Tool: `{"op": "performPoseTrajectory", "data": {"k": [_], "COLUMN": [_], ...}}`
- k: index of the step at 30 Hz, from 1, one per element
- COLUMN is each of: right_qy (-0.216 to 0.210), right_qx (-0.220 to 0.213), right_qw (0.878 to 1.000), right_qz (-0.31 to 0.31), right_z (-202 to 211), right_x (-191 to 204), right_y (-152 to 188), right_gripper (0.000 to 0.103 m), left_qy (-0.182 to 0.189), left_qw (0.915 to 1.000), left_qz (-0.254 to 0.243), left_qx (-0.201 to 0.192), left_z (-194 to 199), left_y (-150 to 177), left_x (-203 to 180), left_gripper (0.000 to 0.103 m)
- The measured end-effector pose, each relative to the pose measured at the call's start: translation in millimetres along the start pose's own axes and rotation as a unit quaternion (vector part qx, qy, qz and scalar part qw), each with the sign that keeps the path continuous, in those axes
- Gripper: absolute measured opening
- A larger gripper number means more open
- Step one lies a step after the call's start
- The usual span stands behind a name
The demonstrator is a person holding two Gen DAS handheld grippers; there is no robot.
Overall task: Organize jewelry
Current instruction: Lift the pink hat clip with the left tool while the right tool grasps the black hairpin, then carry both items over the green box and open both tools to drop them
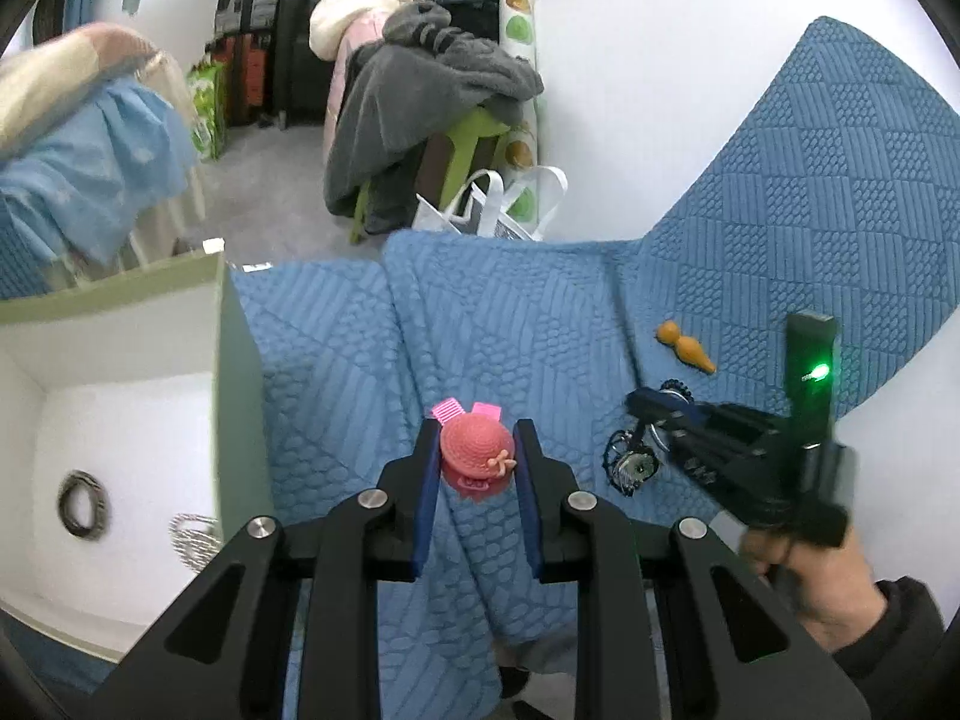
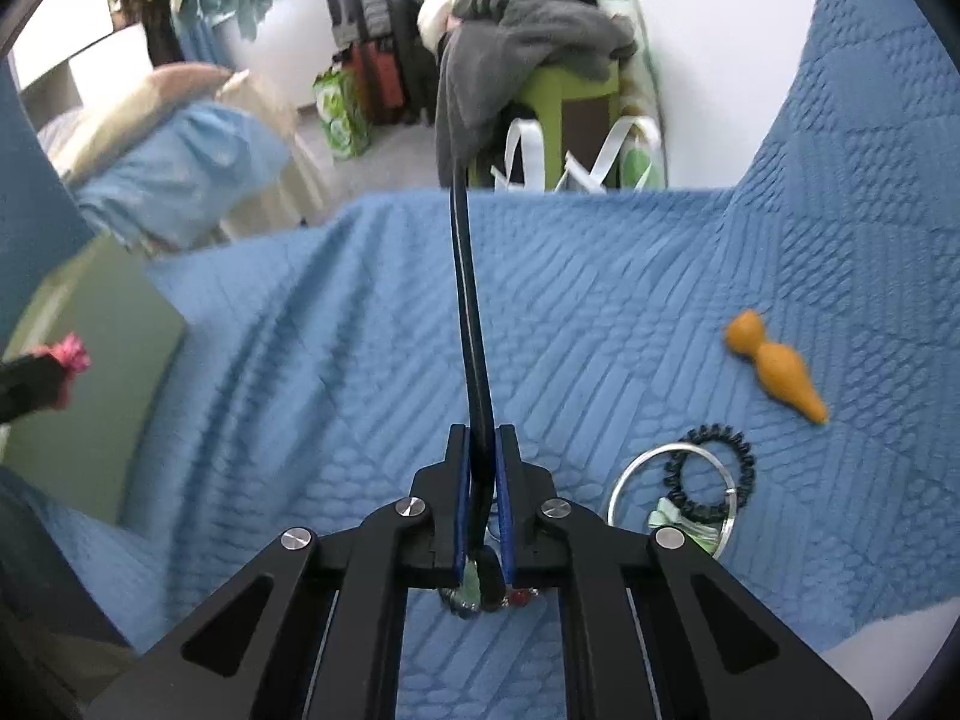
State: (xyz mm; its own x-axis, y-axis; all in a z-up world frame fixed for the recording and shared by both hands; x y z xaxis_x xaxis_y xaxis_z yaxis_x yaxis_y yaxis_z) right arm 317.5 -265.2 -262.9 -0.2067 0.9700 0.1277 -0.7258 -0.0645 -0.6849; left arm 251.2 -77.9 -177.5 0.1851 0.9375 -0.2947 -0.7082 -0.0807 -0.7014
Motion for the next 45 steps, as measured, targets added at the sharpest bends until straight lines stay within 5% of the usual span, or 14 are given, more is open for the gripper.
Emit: {"op": "performPoseTrajectory", "data": {"k": [8,27,35,45], "right_qy": [-0.002,-0.113,-0.153,-0.165], "right_qx": [-0.058,-0.134,-0.125,-0.055], "right_qw": [0.998,0.984,0.979,0.982], "right_qz": [-0.007,0.045,0.056,0.075], "right_z": [58.9,135.3,137.2,83.9], "right_x": [29.8,184.6,228.0,271.1], "right_y": [-42.4,-133.0,-141.4,-106.0], "right_gripper": [0.005,0.005,0.005,0.005], "left_qy": [-0.009,-0.065,-0.078,-0.113], "left_qw": [0.9997,0.9922,0.9897,0.9900], "left_qz": [-0.002,0.015,0.027,0.057], "left_qx": [-0.022,-0.105,-0.117,-0.062], "left_z": [35.3,138.5,162.3,130.3], "left_y": [-24.8,-71.7,-66.0,-41.5], "left_x": [13.9,84.0,110.3,145.7], "left_gripper": [0.024,0.024,0.024,0.024]}}
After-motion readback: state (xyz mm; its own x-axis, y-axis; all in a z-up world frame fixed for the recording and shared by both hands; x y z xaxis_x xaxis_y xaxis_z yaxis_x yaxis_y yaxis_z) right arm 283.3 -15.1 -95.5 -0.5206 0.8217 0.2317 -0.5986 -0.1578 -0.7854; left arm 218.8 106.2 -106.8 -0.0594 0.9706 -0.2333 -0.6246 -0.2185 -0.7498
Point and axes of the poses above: each gripper's, at about its wrist camera, not at the fingertips, and z roughly against the way its jaws point, x to its left, y to its underside, the point moved 4 cm from there along -z, roughly the way its jaws point, and after that the axes turned 9 degrees about -x, right-handed, at the moved point
